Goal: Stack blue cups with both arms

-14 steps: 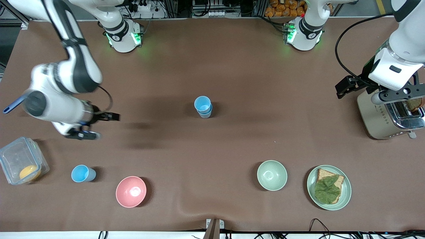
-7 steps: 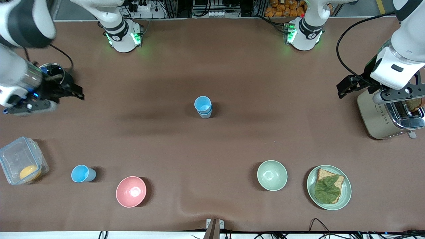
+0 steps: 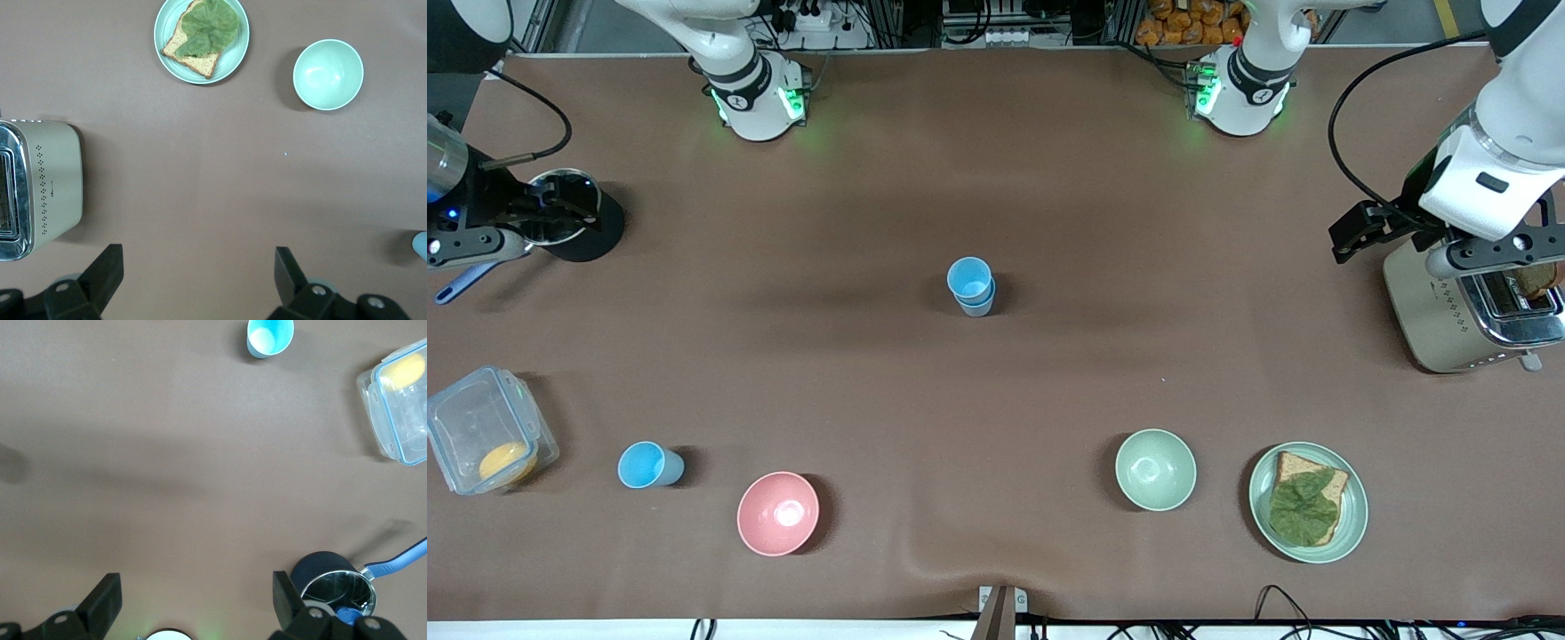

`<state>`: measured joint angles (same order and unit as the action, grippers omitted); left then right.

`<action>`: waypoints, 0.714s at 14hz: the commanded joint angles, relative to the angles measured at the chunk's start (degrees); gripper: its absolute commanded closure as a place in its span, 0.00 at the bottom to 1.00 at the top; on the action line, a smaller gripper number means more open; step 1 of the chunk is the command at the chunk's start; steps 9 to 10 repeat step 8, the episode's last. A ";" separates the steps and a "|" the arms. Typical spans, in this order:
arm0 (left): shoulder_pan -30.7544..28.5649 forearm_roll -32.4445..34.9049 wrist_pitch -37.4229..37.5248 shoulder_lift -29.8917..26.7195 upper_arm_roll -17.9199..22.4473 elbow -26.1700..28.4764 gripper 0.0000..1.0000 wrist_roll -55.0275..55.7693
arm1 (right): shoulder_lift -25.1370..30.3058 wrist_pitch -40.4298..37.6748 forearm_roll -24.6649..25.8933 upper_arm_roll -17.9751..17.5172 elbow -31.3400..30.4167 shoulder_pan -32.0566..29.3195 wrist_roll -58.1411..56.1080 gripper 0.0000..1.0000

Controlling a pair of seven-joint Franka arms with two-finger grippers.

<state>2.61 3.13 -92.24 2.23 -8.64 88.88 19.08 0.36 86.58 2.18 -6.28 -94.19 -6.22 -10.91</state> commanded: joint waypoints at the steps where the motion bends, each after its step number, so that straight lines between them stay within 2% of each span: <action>1: -0.50 -1.11 0.21 -0.91 -0.24 0.15 0.00 -1.94 | -0.80 -0.71 0.72 -1.19 1.64 -1.60 -0.86 0.00; 10: -0.59 -1.02 2.67 -0.21 0.46 -2.57 0.00 -4.49 | -0.89 -0.89 0.54 -1.28 1.82 -1.78 -0.78 0.00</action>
